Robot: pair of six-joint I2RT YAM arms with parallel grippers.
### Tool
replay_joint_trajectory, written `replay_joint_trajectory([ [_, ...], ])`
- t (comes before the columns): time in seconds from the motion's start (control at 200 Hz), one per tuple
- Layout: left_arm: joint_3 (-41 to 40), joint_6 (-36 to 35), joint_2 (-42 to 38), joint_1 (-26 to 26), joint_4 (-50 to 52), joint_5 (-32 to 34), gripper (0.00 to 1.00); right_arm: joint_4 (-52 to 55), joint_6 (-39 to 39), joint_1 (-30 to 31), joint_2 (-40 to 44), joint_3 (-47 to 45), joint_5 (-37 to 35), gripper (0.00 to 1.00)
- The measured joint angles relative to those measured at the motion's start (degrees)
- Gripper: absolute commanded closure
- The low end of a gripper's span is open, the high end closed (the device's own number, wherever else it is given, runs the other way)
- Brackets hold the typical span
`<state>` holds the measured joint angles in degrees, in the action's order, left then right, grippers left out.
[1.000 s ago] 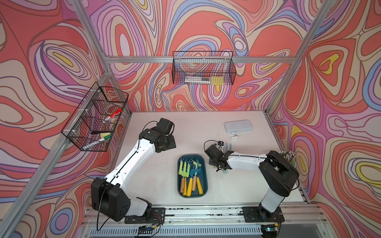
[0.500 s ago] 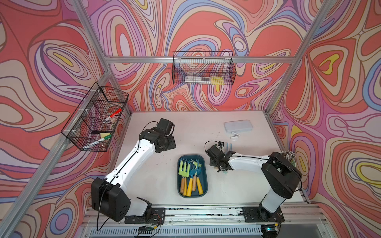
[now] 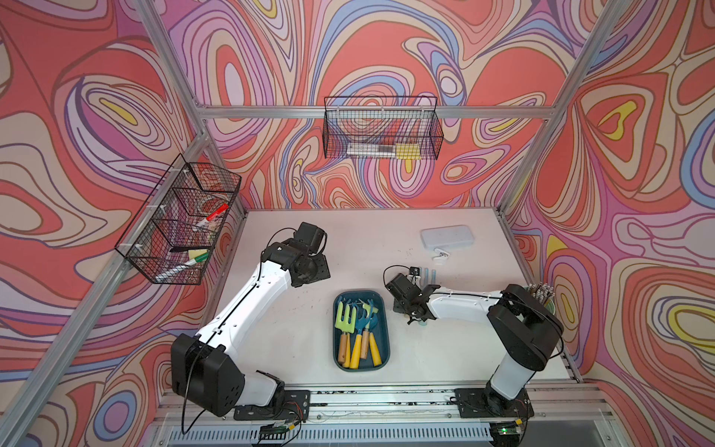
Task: Take the hand rake out of the storage box
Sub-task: Place the rake at the center of the board, then adjust the rake at the center of the board.
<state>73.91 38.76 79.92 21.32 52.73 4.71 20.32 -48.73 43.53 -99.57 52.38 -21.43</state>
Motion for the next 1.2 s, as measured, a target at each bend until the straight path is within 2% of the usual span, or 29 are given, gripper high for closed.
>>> replay_joint_trajectory([
  [0.24,0.0,0.0,0.0,-0.4,0.0,0.0,0.36,0.0,0.4,0.3,0.1,0.2,0.4,0.55],
  [0.491,0.0,0.0,0.0,-0.6,0.0,0.0,0.36,3.8,1.6,0.7,5.0,1.2,1.0,0.52],
  [0.721,0.0,0.0,0.0,-0.7,-0.1,-0.1,0.36,8.1,2.6,0.2,14.8,1.2,-1.3,0.54],
  [0.976,0.0,0.0,0.0,-0.7,-0.1,-0.4,0.36,10.6,6.1,-4.9,15.3,-4.9,-0.7,0.55],
  [1.202,-0.1,0.0,0.0,-0.7,-0.1,-0.5,0.36,10.9,9.7,-8.6,14.7,-5.2,1.2,0.56],
])
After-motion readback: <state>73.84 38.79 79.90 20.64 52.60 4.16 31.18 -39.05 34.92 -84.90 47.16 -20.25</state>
